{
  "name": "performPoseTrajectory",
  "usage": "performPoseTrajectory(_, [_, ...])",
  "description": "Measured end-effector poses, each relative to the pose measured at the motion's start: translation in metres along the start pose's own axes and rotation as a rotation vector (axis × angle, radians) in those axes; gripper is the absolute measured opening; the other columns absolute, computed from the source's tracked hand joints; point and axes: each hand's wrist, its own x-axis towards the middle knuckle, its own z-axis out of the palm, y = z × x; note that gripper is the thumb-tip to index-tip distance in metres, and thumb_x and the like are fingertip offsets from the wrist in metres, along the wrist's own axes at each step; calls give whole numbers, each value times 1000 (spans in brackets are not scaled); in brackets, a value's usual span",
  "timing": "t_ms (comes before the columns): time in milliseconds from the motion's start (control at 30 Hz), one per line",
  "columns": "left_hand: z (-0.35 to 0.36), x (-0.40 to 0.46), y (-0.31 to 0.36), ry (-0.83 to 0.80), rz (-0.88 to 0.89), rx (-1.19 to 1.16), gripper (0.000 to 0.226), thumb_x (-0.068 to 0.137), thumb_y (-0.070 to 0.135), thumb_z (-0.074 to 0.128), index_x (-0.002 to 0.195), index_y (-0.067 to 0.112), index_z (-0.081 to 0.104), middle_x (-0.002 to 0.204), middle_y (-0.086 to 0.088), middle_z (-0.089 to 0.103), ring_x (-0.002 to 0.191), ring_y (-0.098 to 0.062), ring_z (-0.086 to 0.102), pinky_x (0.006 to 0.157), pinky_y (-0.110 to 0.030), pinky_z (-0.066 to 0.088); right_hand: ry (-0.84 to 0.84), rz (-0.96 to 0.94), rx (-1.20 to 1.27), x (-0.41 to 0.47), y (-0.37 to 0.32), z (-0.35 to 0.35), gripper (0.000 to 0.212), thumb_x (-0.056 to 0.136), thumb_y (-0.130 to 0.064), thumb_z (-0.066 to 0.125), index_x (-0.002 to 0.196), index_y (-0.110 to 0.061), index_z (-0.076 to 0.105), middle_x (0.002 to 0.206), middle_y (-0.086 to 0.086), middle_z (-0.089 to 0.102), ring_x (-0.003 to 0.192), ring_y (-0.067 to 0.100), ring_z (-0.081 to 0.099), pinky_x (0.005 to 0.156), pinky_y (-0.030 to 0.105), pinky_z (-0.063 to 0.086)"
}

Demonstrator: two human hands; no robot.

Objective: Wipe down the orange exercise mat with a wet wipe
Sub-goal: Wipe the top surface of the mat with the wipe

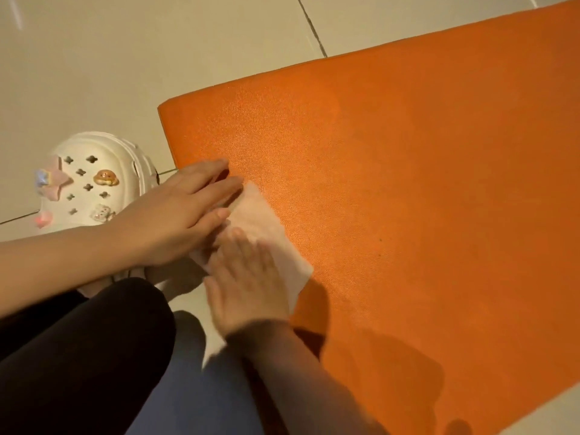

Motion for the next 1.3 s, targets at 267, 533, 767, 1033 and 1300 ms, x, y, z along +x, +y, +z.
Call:
performPoseTrajectory(267, [15,-5,-21,-146,145,187,88,88,81,20,153,23,32,159,-14,25,146,-35,22,115,-52,19,143,655,73,-29,200,-42,63,98,-42,5,157,-23,15,165,3,9,151,22,7,120,41,1])
performPoseTrajectory(533, [17,-8,-22,-131,143,148,102,77,92,23,155,26,27,162,-14,17,149,-34,12,116,-53,15,291,871,193,-51,216,-42,65,96,-39,8,157,-17,11,165,7,6,151,26,1,122,45,-3])
performPoseTrajectory(767, [16,-6,2,-82,250,208,78,92,76,19,152,28,32,161,-10,24,149,-33,13,104,-75,26,217,564,188,-58,46,2,55,99,-26,25,153,-14,31,159,11,27,148,33,21,121,46,7])
performPoseTrajectory(1033, [25,-13,10,-154,316,368,72,95,72,16,152,29,30,161,-7,27,146,-33,23,96,-82,28,191,123,161,-103,12,26,51,98,-32,40,148,-25,38,157,2,29,147,21,26,121,42,16])
performPoseTrajectory(1300, [24,-22,19,-163,498,410,70,95,66,27,152,27,31,160,-13,29,143,-36,31,106,-67,32,214,825,163,-119,214,-30,63,100,-43,8,157,-19,13,164,7,8,151,28,7,120,46,3])
